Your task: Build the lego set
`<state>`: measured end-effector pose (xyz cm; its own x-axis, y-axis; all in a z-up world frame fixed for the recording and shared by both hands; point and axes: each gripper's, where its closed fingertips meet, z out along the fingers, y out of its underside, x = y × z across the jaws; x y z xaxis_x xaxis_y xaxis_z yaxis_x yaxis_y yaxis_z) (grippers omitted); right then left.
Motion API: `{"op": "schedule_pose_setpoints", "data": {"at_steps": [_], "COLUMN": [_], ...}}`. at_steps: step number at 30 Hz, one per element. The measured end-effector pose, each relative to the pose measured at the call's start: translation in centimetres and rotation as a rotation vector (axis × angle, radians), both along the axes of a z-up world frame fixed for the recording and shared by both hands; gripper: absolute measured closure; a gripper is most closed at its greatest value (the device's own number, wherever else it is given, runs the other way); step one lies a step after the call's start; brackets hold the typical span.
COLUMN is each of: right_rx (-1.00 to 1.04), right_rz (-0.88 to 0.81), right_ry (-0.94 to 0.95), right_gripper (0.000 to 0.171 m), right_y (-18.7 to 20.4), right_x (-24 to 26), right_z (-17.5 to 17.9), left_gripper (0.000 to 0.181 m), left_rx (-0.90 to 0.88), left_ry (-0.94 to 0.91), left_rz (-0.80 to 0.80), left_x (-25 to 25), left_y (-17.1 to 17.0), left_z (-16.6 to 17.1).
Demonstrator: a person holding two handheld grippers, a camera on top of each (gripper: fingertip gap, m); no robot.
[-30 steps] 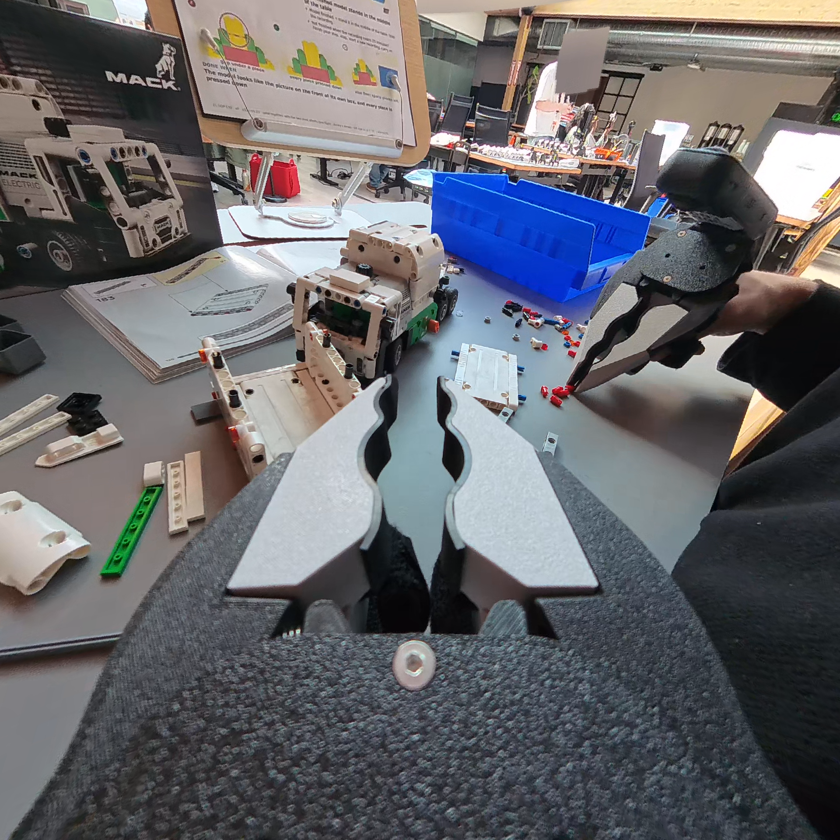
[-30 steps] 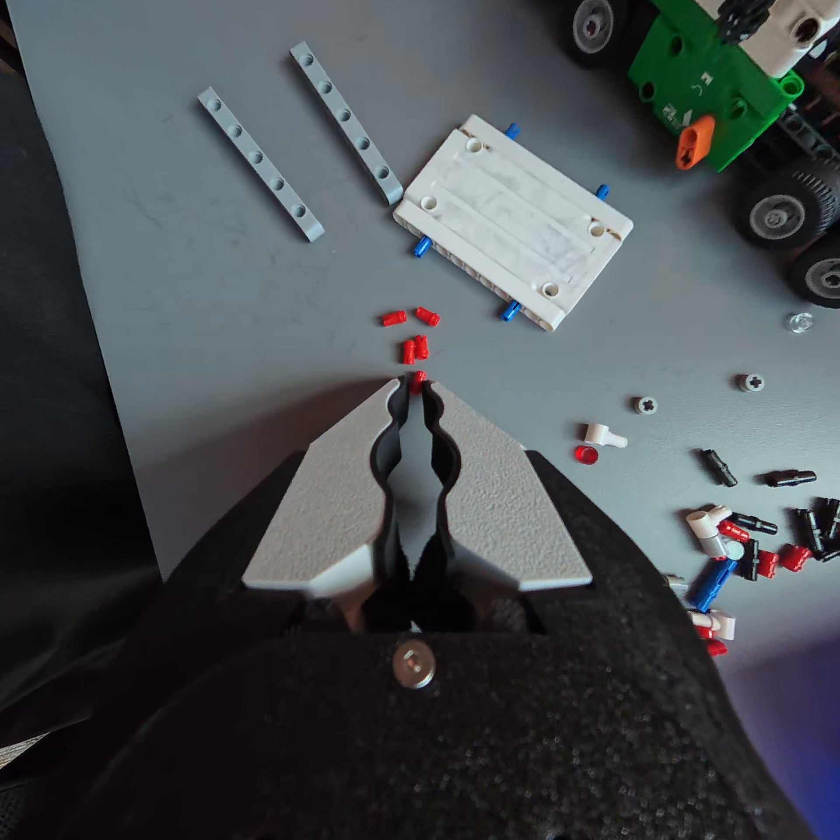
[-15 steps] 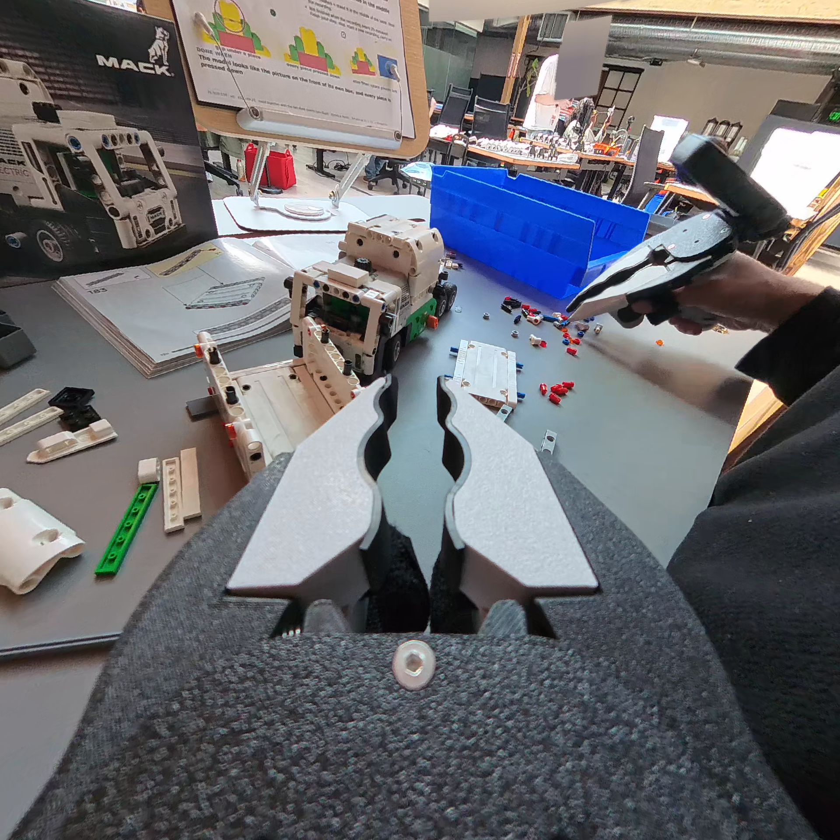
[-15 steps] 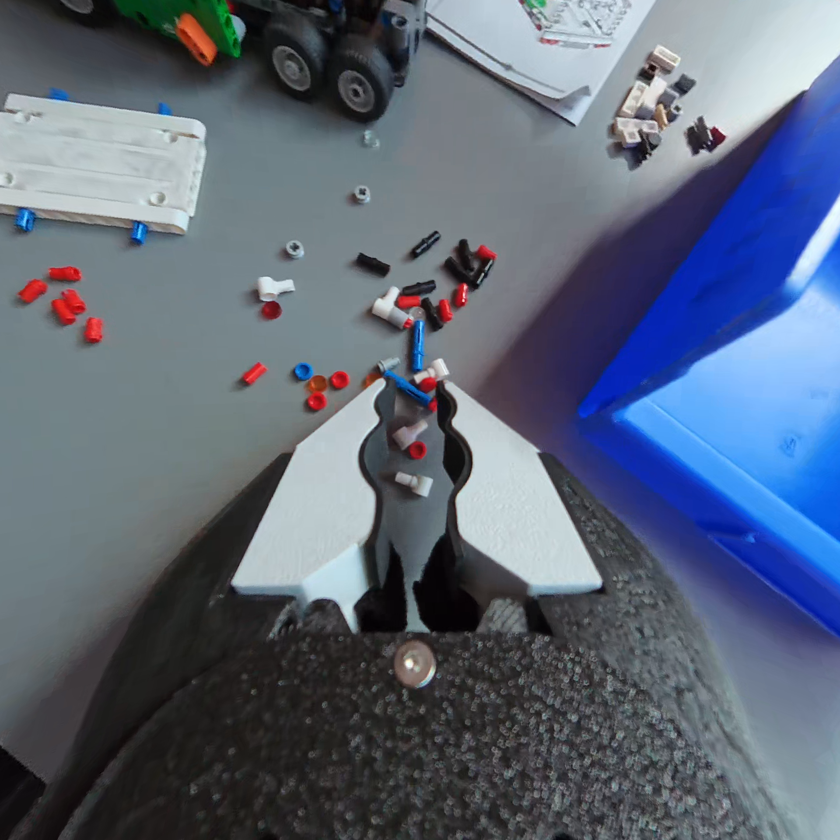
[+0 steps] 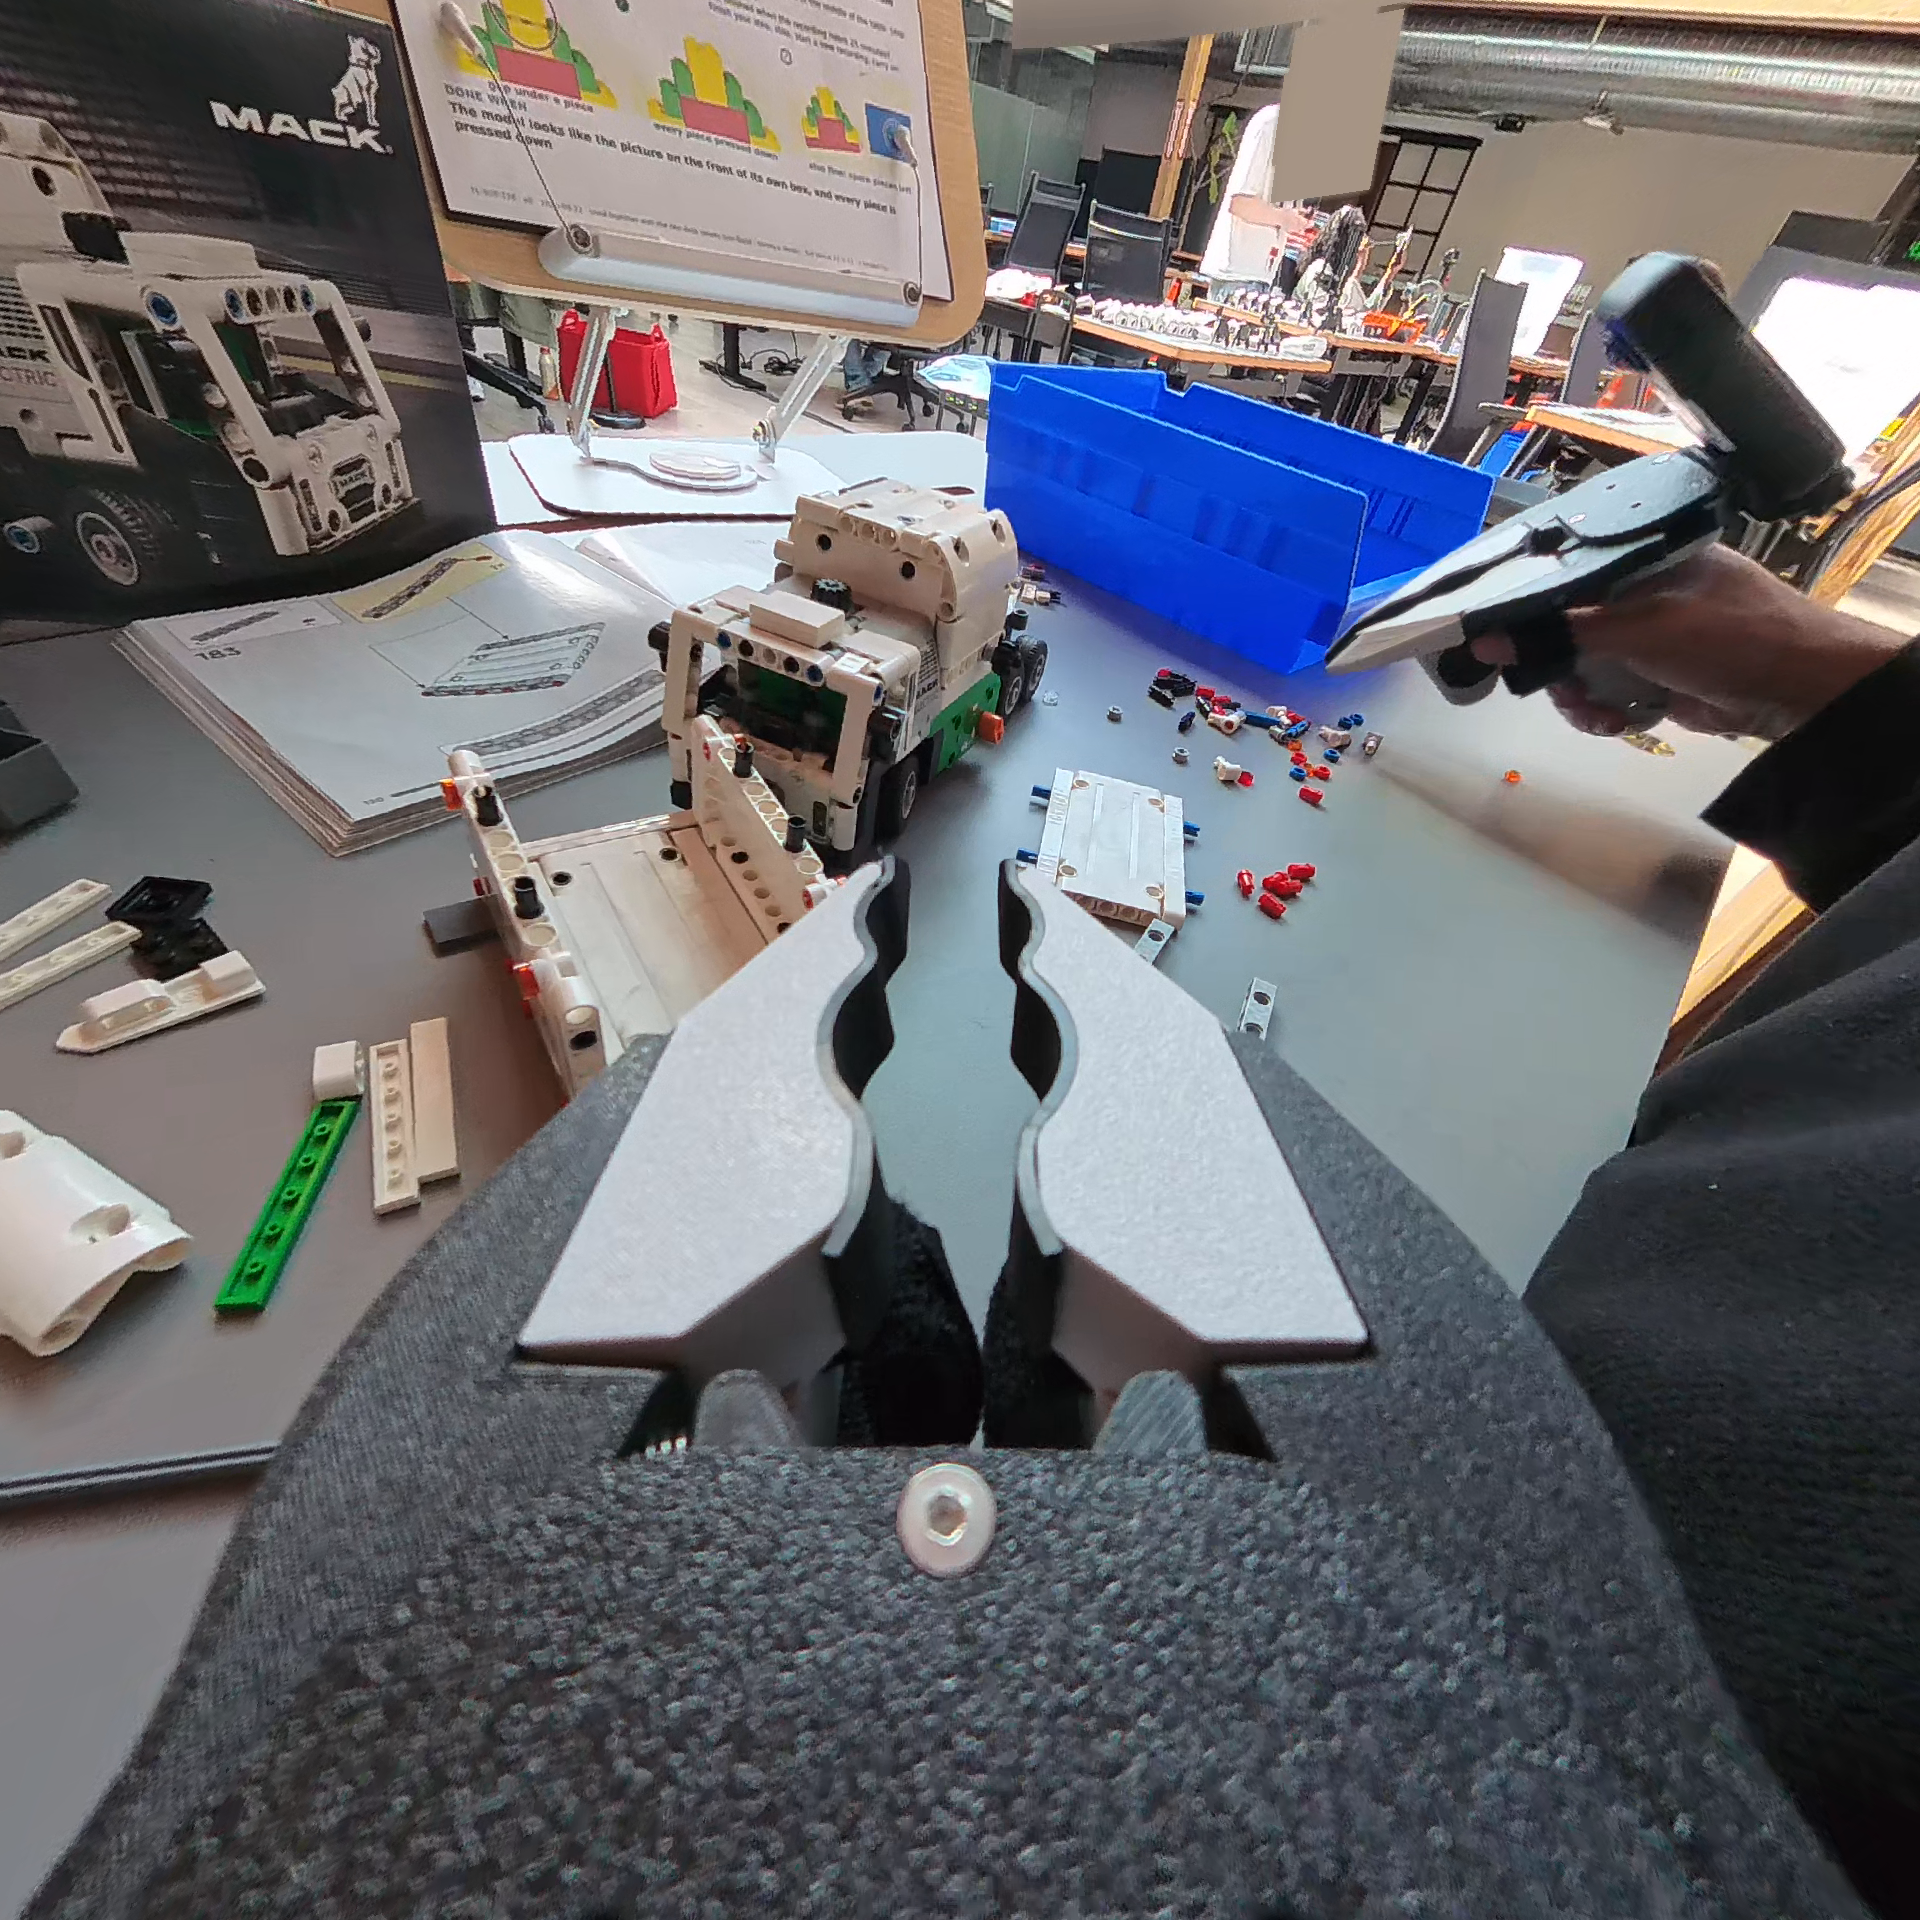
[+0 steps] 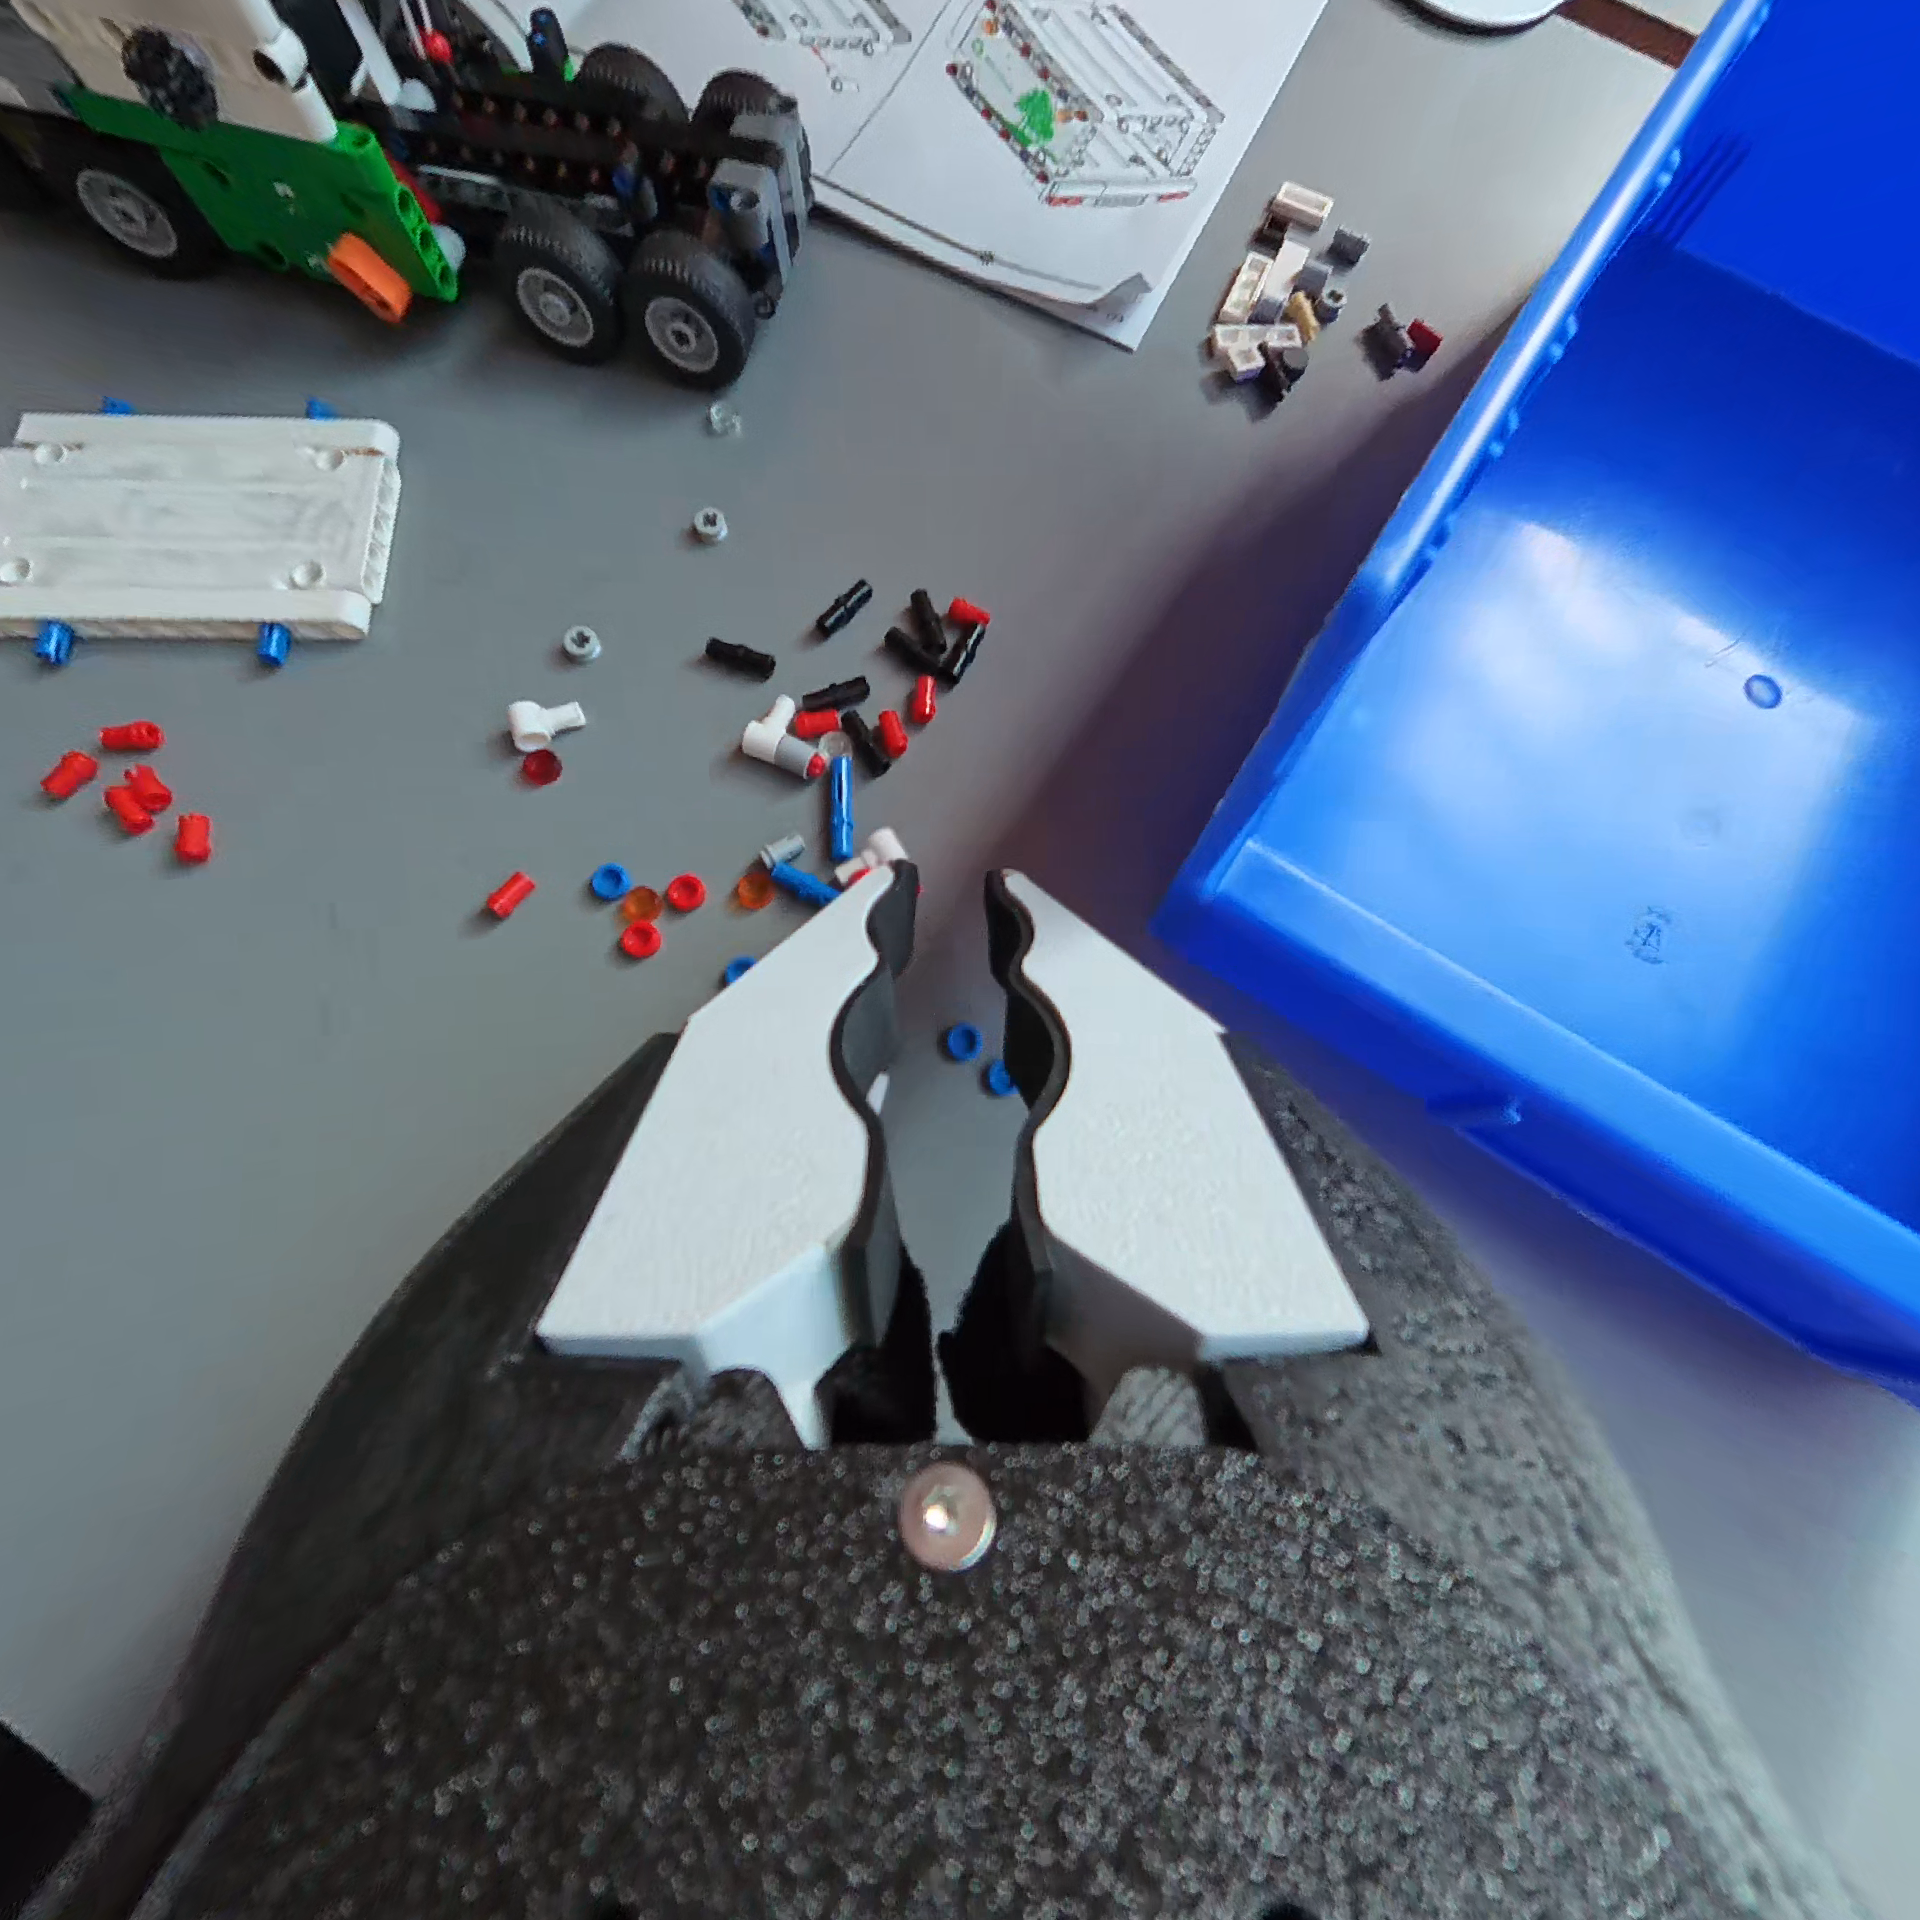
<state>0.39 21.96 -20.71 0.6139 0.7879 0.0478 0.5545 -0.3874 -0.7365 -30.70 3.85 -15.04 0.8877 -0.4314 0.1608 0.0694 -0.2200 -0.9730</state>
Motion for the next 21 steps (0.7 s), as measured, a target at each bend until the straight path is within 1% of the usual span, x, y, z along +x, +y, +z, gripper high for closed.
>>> {"op": "schedule_pose_setpoints", "data": {"at_steps": [1,4,6,9,11,15,21], "right_rx": [0.004,-0.026,-0.037,-0.027,-0.051,-0.098,-0.108], "right_rz": [-0.018,-0.062,-0.068,-0.102,-0.11,-0.099,-0.083], "right_ry": [0.021,0.1,0.11,0.066,0.089,0.111,0.063], "right_gripper": [0.158,0.157,0.156,0.158,0.159,0.159,0.16], "right_y": [0.4,1.2,1.5,2.2,2.3,2.0,2.0], "right_x": [-0.6,-3.0,-4.1,-3.9,-4.1,-4.2,-4.4], "right_z": [0.1,-0.2,-0.7,-1.5,-1.6,-1.8,-2.6], "left_gripper": [0.167,0.167,0.167,0.167,0.167,0.167,0.167], "left_rx": [-0.001,0.003,0.011,0.015,0.012,0.005,0.007], "left_ry": [0.001,0.002,0.0,-0.003,-0.007,-0.015,-0.02], "left_rz": [-0.002,-0.003,0.005,0.012,0.01,0.002,0.003], "left_x": [0.0,0.1,-0.1,-0.2,-0.2,-0.2,-0.2], "left_y": [0.0,-0.1,-0.1,-0.1,0.0,0.0,0.0], "left_z": [0.0,0.0,0.1,0.2,0.2,0.1,0.2]}}
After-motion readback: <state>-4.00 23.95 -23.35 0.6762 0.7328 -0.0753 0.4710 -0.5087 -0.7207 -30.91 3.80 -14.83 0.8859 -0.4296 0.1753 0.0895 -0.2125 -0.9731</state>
